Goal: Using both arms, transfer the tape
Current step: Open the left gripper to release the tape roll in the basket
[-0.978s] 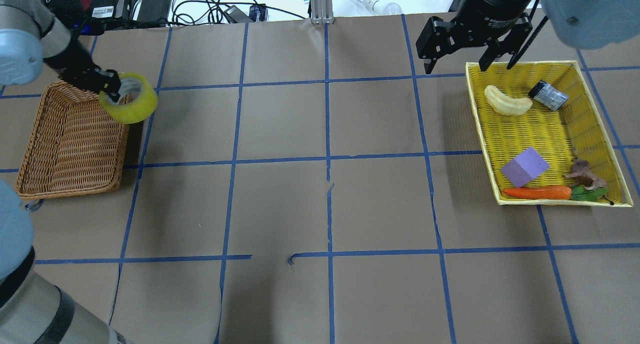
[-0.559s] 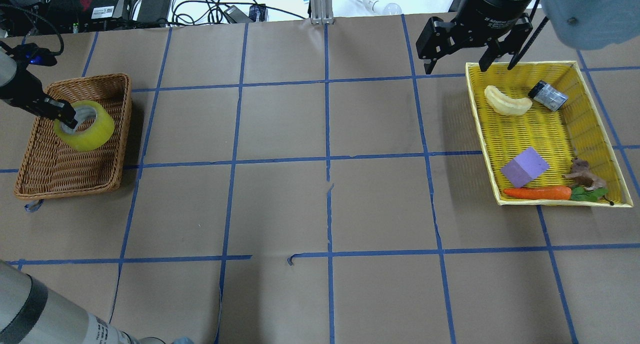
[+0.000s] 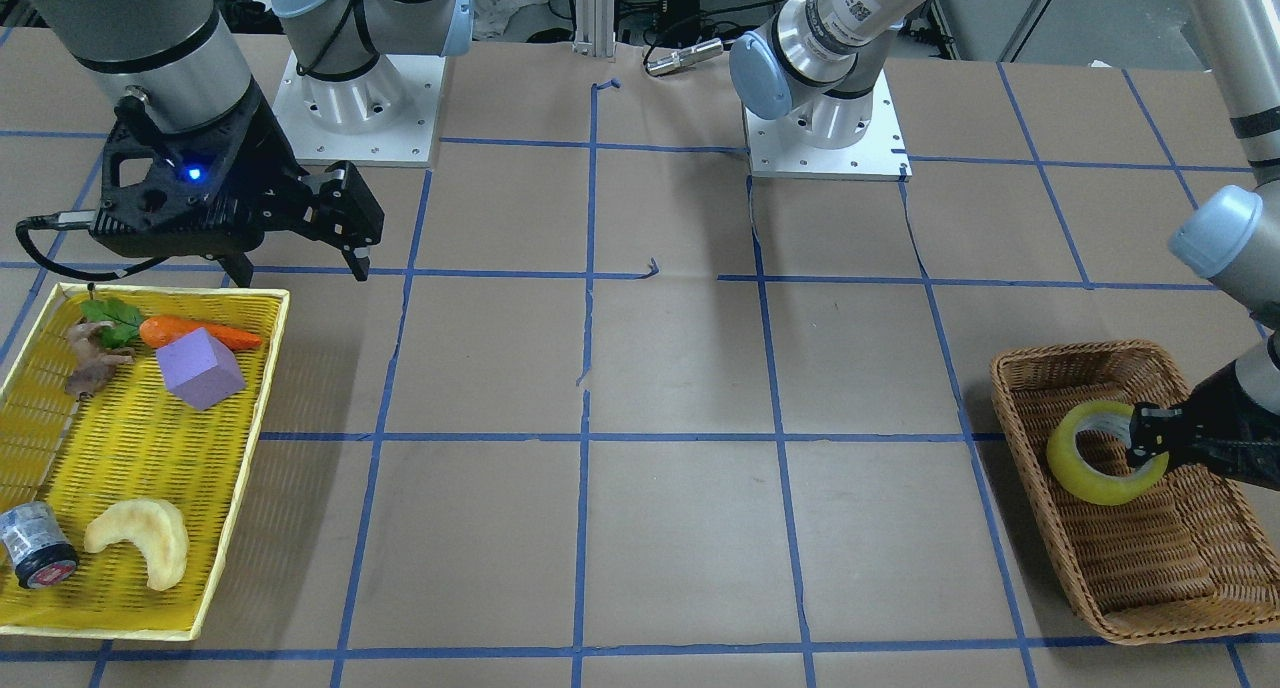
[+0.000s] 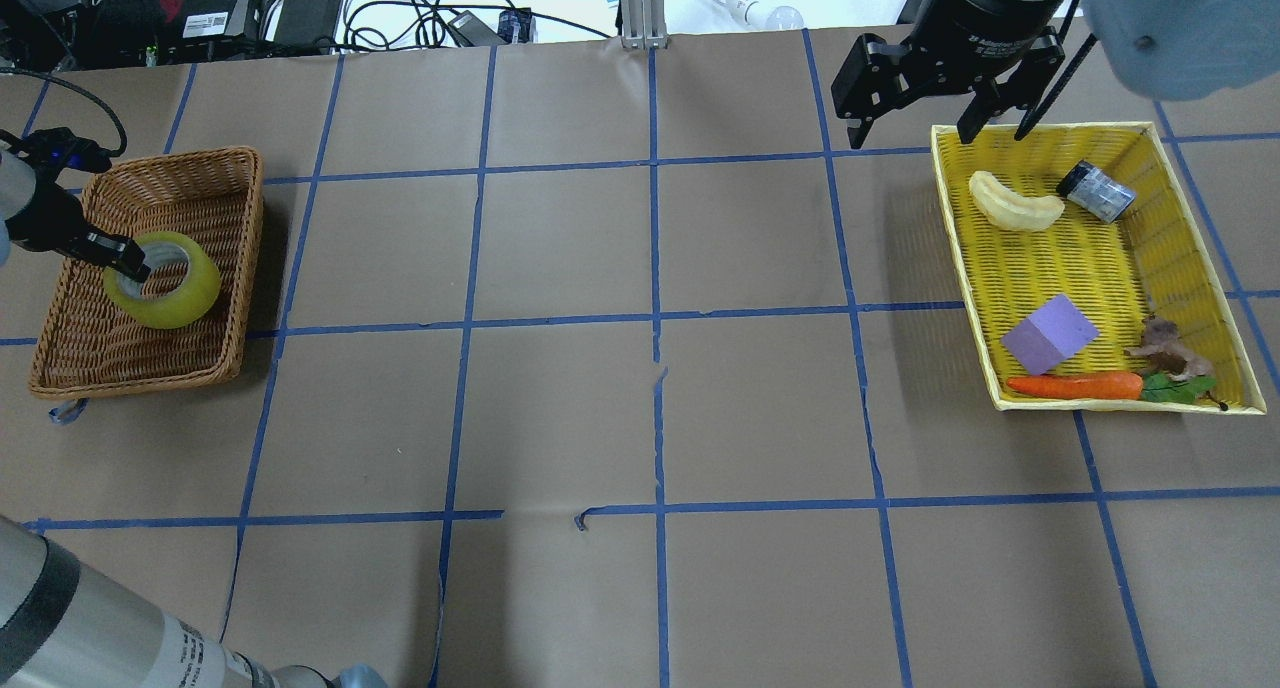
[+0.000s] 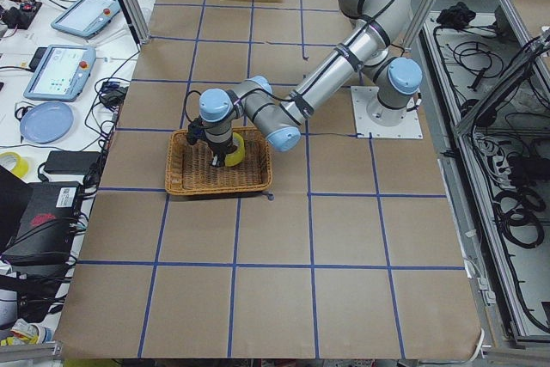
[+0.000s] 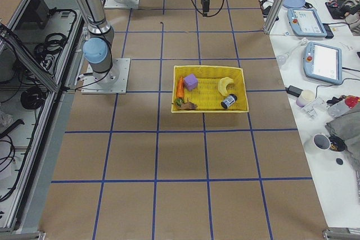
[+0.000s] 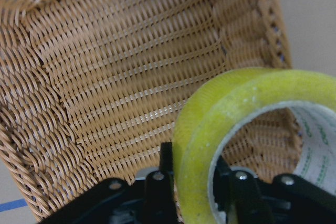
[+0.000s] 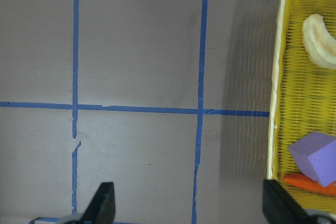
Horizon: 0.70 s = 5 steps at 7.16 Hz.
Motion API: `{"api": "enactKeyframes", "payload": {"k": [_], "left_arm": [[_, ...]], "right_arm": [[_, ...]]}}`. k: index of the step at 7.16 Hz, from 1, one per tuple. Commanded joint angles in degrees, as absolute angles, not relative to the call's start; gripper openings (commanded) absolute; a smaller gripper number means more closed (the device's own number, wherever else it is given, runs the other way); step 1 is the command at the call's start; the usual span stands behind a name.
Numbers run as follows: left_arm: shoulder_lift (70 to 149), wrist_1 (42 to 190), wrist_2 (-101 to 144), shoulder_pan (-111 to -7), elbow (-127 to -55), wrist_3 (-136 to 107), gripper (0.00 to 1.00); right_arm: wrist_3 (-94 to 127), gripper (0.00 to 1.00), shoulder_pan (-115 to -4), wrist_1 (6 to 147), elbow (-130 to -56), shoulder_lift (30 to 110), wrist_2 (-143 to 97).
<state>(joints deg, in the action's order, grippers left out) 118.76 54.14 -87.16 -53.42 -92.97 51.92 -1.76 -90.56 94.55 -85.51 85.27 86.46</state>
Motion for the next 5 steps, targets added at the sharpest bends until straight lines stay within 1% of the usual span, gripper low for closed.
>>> {"api": "enactKeyframes", "payload": {"k": [1, 3, 5], "left_arm": [[119.27, 50.02, -86.84, -53.35, -93.43, 51.24, 1.0], [115.69, 50.53, -87.54, -55.27, -92.47, 48.11, 1.0], [110.68, 57.0, -88.15, -62.8, -92.2, 33.91, 1.0]], "right_arm": [[-1.76, 1.0, -90.53, 94.66, -85.96, 85.25, 86.31], [-1.76, 1.0, -90.53, 94.66, -85.96, 85.34, 86.31], [-1.76, 1.0, -90.53, 94.66, -85.96, 85.34, 86.4]]}}
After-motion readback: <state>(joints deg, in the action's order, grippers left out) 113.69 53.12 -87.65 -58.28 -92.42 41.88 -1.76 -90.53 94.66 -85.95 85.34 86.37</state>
